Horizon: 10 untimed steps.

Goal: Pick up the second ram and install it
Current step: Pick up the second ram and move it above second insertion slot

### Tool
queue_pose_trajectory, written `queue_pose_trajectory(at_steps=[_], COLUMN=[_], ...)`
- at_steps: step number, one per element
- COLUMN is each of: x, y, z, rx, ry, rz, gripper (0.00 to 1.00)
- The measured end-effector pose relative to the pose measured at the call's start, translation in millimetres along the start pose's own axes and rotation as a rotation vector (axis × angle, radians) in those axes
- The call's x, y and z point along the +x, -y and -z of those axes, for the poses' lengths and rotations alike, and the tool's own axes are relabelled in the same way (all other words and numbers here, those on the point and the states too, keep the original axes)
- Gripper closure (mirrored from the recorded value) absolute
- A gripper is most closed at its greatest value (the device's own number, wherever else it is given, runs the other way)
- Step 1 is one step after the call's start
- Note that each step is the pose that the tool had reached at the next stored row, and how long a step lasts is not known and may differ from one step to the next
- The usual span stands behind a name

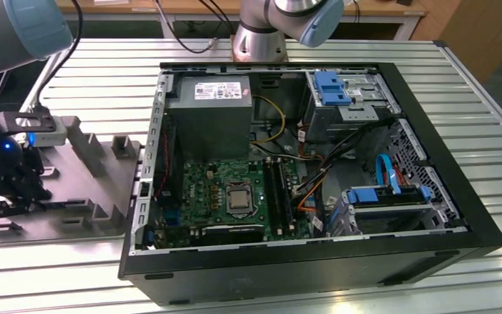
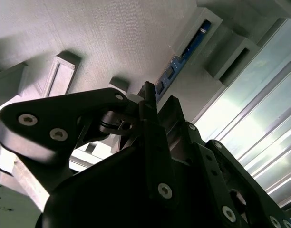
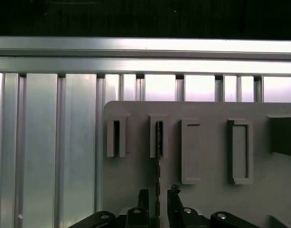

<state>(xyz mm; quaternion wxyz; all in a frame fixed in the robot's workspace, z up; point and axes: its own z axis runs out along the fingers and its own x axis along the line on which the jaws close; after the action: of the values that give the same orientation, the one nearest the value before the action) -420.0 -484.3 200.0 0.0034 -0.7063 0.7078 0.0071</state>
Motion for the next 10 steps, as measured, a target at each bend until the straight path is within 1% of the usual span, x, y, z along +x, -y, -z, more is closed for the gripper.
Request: queue_pose_trajectory(at_steps=[7,8,10], x=[0.0,0.0,0.0], y=[0.0,0.0,0.0], z=[-0.3,-0.4,-0.4], rx=[0.0001,0.0001,0.0001], ry=[0.0,0.0,-0.0001], rz=[0.0,0.0,0.0], gripper=[0.7,0.72,0.72])
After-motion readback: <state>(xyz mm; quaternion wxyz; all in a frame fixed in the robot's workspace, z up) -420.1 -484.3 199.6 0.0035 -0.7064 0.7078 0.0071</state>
